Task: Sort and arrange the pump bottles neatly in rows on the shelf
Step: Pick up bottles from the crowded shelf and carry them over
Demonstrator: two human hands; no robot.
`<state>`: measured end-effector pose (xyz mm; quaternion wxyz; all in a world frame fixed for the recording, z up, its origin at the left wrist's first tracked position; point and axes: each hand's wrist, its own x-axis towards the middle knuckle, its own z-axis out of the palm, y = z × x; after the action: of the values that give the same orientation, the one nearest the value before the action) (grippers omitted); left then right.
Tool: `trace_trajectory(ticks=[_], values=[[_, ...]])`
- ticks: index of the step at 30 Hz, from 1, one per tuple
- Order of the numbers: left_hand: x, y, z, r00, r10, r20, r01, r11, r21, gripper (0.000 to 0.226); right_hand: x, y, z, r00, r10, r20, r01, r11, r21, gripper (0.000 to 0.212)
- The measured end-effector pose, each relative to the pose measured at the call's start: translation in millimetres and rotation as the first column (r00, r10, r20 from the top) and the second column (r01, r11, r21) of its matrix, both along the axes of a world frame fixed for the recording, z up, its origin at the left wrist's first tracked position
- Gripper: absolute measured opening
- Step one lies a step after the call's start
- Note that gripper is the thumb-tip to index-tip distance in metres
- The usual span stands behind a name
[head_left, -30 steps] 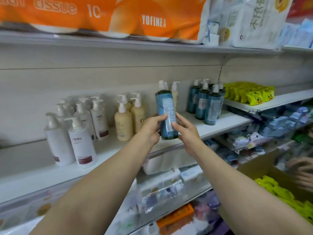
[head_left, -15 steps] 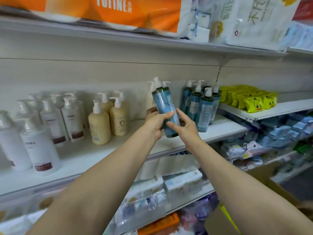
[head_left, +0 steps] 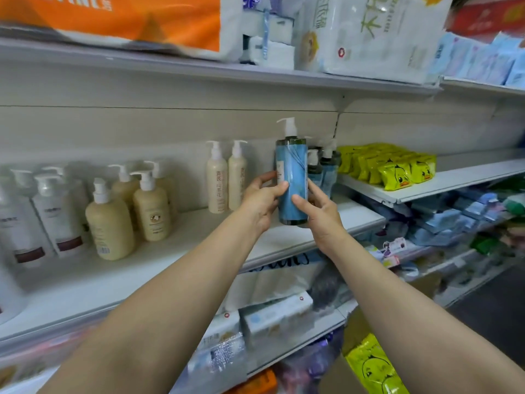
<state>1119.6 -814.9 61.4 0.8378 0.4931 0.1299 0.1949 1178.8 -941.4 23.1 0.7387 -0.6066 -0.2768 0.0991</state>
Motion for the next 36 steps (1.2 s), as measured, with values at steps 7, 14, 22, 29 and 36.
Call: trace_trajectory(ticks=[7, 14, 22, 29, 36], values=[[36.9, -48.4, -3.9, 0.997, -0.075, -0.029, 0.074, 0.997, -0.014, 0.033, 22.0, -47.9, -2.2, 0.992, -0.123, 0.033, 0.123, 0.992, 0.02, 0.063], [71.8, -88.4, -12.9, 0.994, -0.081, -0.068, 0.085, 0.995, 0.058, 0.041, 46.6, -85.1, -9.5, 0.973, -0.229, 0.025, 0.228, 0.973, 0.017, 0.061], [100.1, -121.1, -20.2, 0.982, -0.092, -0.167, 0.105, 0.992, 0.073, 0.049, 82.0, -101.4, -21.2, 0.94, -0.34, -0.003, 0.34, 0.94, -0.022, 0.064], [129.8, -124.7, -28.7, 0.982, -0.042, -0.186, 0.061, 0.993, 0.1, 0.046, 124.7, -91.1, -29.6, 0.93, -0.367, -0.03, 0.365, 0.929, -0.063, 0.073], [154.4, -123.5, -32.9, 0.972, -0.007, -0.235, 0.039, 0.99, 0.133, 0.04, 164.0, -76.2, -48.2, 0.906, -0.422, -0.036, 0.415, 0.901, -0.127, 0.069]])
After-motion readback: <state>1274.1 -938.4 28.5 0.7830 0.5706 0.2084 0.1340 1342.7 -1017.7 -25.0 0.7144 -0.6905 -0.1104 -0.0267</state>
